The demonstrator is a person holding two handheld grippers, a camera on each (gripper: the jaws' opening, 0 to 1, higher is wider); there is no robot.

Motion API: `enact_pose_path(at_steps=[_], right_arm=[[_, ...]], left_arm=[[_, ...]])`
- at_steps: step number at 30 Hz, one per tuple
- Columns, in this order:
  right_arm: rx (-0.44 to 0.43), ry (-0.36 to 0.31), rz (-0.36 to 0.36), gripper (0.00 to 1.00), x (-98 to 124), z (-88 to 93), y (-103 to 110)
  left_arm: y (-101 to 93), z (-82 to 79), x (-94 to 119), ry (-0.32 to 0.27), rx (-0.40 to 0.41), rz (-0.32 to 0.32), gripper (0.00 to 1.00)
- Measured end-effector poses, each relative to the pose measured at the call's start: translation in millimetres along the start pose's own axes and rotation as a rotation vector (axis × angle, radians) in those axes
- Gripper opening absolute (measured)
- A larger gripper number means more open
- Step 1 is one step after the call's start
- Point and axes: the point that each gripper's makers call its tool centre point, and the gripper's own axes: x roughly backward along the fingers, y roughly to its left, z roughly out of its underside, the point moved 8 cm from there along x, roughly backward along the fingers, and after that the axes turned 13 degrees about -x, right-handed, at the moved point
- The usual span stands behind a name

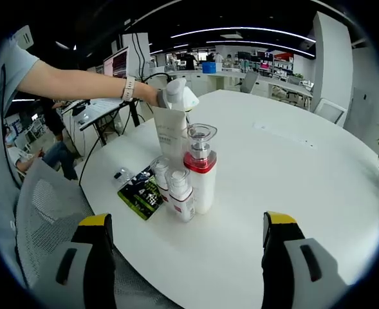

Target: Arrange the skincare products in the storage area until every visible bottle or jar stands upright without overlapping.

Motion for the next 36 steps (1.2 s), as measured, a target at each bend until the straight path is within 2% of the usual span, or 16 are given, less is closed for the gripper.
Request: enact_pose_path(at_steps=[7,9,10,11,15,18,21,25,28,36], right_arm=[[0.002,-0.003,0.004,0.97,1,0.5,-3],[0.003,-0.004,0.004,0.97,1,0.6,-4],[0.004,-0.004,0.003,0.97,1,0.5,-3],[0.004,-0.004,0.0,0.97,1,0.5,-3],[0.01,-0.006,-0.005,0.97,0,-0.3,-3],[0.009,-0.007,-0.005,0.97,-1,-0.4,-3],[0.011,-0.001,-0.006,0.97,-2,0.7,-4],[0.006,0.003,-0.006,0.97,-3,1.5,-5],[0.002,0.006,-0.006,0.97,-3,2.2,-7],[-0.008,0.02,-0.004,0.97,-4,5.5,-7]], left_arm=[[-1.7,4.9,1,0.019,0.0,0.004,0.36],[-0.2,5.6,4,0.012,0.015,0.0,0.28],[1.7,6.5,7,0.007,0.036,-0.007,0.18],[0.8,6.9,8,0.007,0.043,-0.008,0.16],[-7.5,5.9,8,0.027,0.006,-0.013,0.24],[-12.2,-0.6,13,0.004,0.009,-0.025,0.27],[-7.3,0.6,13,0.0,-0.015,-0.036,0.36],[-7.2,1.4,11,0.005,-0.025,-0.025,0.42],[-7.2,1.6,9,0.009,-0.04,-0.024,0.52],[-4.1,5.3,4,0.016,-0.028,0.019,0.54]])
